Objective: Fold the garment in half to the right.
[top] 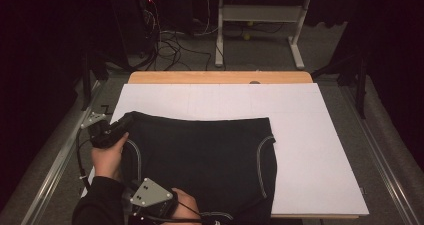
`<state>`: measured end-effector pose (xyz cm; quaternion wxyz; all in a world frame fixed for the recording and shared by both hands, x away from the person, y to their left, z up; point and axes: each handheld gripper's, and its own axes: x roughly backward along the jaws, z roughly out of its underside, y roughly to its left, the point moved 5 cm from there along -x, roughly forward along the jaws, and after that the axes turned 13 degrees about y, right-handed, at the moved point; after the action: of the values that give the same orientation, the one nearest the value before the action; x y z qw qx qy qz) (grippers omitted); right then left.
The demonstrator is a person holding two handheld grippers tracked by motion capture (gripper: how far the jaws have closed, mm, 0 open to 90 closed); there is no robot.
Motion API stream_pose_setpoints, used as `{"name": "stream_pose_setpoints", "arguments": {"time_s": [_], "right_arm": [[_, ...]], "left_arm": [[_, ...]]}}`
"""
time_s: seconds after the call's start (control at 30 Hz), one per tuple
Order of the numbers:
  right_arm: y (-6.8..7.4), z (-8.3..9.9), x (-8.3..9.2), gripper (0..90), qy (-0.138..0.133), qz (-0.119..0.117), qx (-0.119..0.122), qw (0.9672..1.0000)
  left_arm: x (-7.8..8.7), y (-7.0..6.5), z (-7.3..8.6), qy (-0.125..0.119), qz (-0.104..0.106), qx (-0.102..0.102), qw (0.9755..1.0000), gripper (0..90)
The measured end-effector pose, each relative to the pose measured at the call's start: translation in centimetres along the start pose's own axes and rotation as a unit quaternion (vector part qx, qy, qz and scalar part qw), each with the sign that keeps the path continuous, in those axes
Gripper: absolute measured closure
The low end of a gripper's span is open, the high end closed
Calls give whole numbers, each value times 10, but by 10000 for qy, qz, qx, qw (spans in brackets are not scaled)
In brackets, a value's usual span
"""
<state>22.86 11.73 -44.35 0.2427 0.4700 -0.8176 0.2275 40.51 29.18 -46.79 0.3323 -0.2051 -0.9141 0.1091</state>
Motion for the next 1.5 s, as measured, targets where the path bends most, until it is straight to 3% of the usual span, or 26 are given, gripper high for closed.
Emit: {"name": "stream_pose_setpoints", "arguments": {"time_s": [0.33,0.7,0.87,1.13,1.5], "right_arm": [[1,0,-4,758,-12,-78,-35,10000],[-7,9,10,757,-66,-18,-86,9999],[-13,16,20,757,-152,-57,-110,9998],[-26,32,41,757,-308,42,-288,9991],[-42,53,69,757,-429,265,-476,9976]], "left_arm": [[3,-1,0,9,-76,-35,10000,742],[6,-13,-5,16,-47,-163,9999,742],[6,-26,-8,-93,-1,-193,9998,741],[-3,-51,-12,16,-57,-281,9996,742],[-22,-97,-25,88,-37,-566,9983,741]]}}
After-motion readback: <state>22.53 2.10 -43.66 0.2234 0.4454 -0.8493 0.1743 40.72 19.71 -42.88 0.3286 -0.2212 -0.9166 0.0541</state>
